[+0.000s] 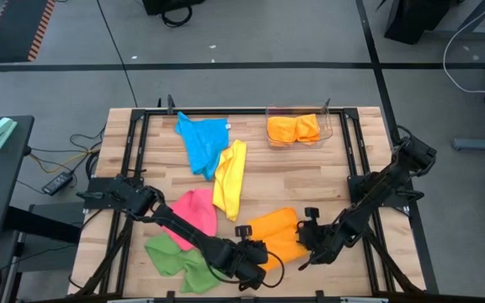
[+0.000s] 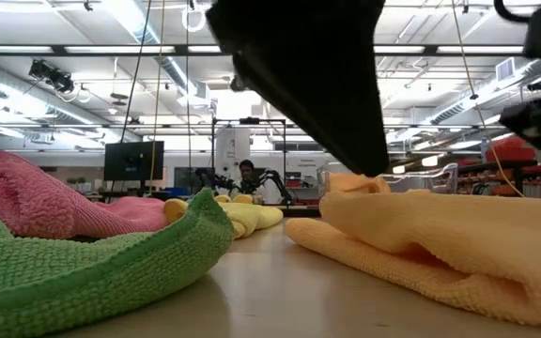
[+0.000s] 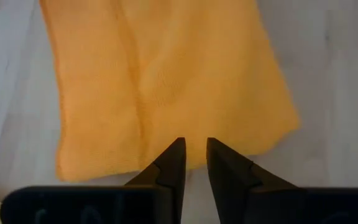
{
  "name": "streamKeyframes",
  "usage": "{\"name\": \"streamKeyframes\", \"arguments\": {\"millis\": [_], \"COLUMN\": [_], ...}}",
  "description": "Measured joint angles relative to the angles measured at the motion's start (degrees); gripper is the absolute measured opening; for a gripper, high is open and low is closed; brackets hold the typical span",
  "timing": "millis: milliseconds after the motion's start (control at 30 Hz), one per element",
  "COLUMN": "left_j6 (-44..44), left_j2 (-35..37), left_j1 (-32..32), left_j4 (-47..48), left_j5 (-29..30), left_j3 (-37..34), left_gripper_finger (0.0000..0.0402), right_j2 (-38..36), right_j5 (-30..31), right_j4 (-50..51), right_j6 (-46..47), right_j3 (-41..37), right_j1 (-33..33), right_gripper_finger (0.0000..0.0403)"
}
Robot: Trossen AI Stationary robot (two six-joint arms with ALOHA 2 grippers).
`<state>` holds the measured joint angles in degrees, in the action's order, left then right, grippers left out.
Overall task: Fold microfiber towels
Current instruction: Fold the orange microfiber cloth
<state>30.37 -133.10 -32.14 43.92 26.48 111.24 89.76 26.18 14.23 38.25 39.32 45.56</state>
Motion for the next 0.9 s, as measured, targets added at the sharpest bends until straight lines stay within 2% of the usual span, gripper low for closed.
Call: {"name": "streamKeyframes", "arguments": {"millis": [200, 400, 733, 900], "left_j6": [-4.1, -7.5, -5.2, -5.1], "left_j2": [0.1, -0.7, -4.9, -4.9], "left_j1": [-0.8, -0.5, 2.1, 2.1], "left_j4": [-2.9, -8.6, -4.5, -5.1], "left_j5": [-0.2, 0.2, 0.4, 0.0], "left_j3": [-0.1, 0.0, -0.1, -0.1], "left_gripper_finger": [0.0070, 0.0081, 0.0067, 0.0070], "right_j2": [0.0, 0.8, 7.0, 10.6], "right_j5": [0.8, 0.8, 0.3, 1.3], "right_j4": [2.0, -7.7, -25.2, -29.5], "right_j6": [-2.1, -6.6, -13.1, -17.7], "right_j3": [4.8, 4.1, 3.3, 3.2], "right_j1": [0.0, 0.6, 1.8, 1.8], "right_gripper_finger": [0.0142, 0.0142, 0.0142, 0.0142]}}
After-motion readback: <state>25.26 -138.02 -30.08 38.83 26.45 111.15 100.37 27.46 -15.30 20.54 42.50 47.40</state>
